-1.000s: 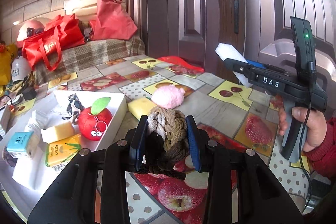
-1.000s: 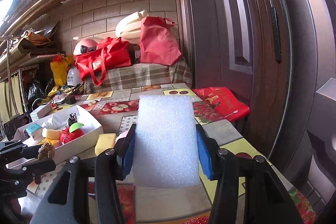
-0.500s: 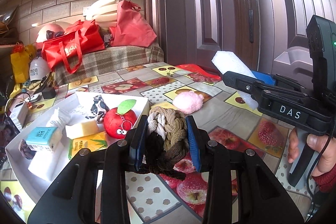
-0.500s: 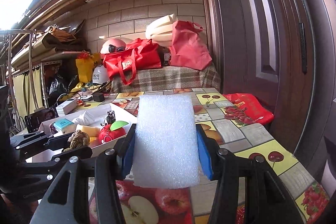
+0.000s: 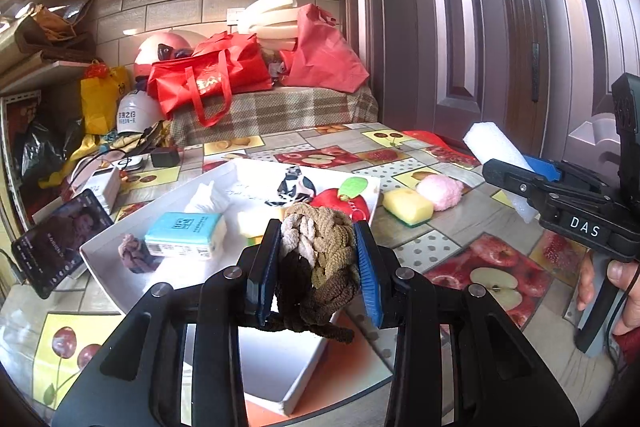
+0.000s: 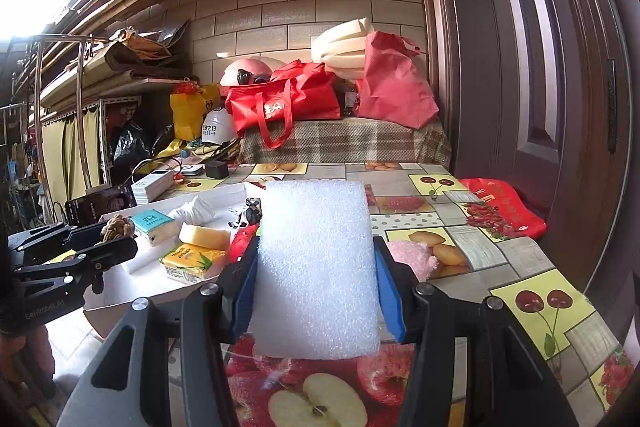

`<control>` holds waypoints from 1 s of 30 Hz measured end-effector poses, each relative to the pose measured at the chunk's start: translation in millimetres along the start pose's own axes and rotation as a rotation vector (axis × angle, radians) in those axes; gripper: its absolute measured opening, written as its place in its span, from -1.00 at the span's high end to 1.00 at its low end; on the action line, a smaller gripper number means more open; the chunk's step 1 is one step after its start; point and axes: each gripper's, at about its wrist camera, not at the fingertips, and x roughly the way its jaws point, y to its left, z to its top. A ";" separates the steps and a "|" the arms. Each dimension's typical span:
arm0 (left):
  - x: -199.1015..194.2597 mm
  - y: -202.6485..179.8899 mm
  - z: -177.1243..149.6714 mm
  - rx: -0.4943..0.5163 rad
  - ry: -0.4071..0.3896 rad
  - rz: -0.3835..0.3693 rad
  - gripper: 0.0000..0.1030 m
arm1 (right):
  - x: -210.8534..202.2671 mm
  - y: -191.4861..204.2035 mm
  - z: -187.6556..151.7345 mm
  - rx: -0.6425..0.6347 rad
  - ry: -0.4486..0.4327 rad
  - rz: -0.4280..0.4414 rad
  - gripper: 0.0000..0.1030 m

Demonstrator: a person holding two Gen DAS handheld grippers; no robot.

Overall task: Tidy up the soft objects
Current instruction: 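Carry the rope toy and white foam block over the white box with both tools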

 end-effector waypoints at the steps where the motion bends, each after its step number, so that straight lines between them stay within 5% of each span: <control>1: -0.9 8.7 -0.6 -0.014 -0.001 0.021 0.32 | 1.9 2.7 -0.2 -0.001 0.005 0.006 -0.01; 9: -0.8 51.4 -5.1 -0.060 0.002 0.132 0.32 | 30.2 22.0 -2.1 0.000 0.064 0.048 -0.01; 30: 49.3 96.0 7.5 -0.081 0.060 0.221 0.31 | 88.0 67.2 11.0 -0.066 0.102 0.094 -0.02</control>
